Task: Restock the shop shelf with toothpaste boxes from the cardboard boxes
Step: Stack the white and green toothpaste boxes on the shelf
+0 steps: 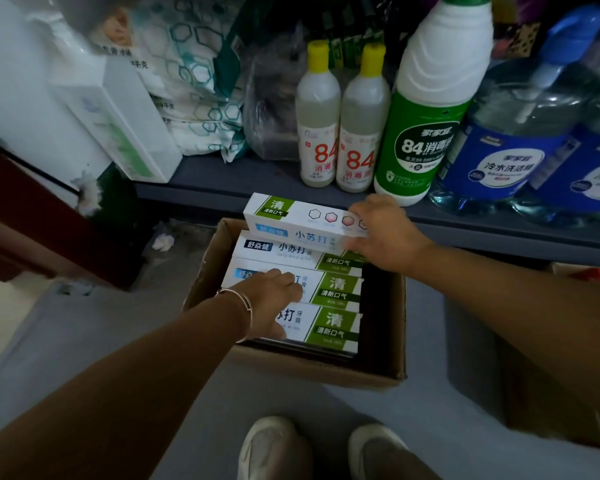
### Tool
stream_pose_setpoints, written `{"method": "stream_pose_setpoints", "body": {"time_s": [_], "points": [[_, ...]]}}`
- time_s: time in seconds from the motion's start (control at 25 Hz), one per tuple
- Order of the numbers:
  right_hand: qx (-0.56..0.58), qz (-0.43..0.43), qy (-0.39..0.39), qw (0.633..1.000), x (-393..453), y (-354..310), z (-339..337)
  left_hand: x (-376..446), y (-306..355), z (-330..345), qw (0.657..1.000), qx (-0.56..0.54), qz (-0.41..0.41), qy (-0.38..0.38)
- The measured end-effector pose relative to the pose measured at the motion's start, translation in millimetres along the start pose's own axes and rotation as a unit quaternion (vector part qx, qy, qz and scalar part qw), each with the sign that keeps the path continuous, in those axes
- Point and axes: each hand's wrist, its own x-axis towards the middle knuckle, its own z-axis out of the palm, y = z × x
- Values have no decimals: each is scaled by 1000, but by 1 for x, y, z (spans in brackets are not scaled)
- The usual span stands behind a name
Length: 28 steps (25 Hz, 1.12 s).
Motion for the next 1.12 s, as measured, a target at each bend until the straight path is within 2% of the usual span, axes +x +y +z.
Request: {"method": "stream_pose_setpoints", "body": {"time_s": [0.44, 0.64, 0.8, 1.12], "points": [[0, 3, -8, 1000, -11, -3, 7, 0, 12, 17, 994, 98, -49, -8], [1, -3, -2, 1000, -12, -2, 4, 0, 8, 14, 996, 75, -49, -11], [-7, -17, 6, 1000, -15, -5, -16, -7, 2, -15, 999, 50, -16, -10], [-33, -50, 69, 996, -40, -50, -137, -69, 18, -138, 992, -3, -9, 127]]}}
